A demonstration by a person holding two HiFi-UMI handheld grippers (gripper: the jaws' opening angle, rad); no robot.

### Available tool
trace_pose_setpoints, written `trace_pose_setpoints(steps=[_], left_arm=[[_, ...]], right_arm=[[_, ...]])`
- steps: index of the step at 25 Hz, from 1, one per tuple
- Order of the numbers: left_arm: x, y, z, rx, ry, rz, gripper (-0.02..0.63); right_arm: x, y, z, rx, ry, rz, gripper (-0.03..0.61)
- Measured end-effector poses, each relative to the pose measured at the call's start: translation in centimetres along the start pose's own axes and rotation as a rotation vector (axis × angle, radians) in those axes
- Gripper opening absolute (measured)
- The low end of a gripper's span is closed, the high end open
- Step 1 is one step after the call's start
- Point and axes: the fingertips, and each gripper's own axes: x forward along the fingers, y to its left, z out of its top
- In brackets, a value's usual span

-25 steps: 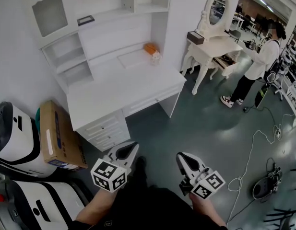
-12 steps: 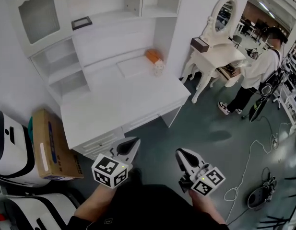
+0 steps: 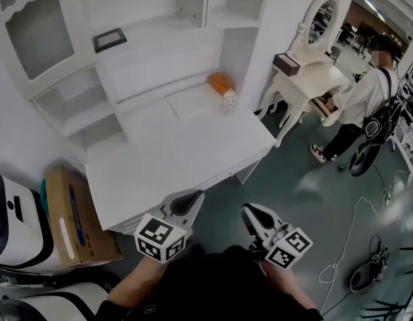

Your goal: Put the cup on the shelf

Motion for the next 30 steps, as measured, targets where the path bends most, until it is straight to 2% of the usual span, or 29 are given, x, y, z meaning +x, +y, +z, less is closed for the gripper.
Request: trace_pose_setpoints(steps=[11,19,30], left_arm=[[6.8,5.0,0.4,-0.016,0.057,0.017,0.011],[15.4,8.4,2.2,-0.048,0.062,0.084,0.011],[25.9,10.5,6.2,-0.072,0.017,0.212,0.011]], right_arm=[[3.9,-7.9,0.9,0.064,0.003,-0.017,0.017],[7.4,-16.5,3.8,0.074,0.061,0.060,0.017],[9.9,-26.1,8.9,0.052,0.156,0.223,0.017]])
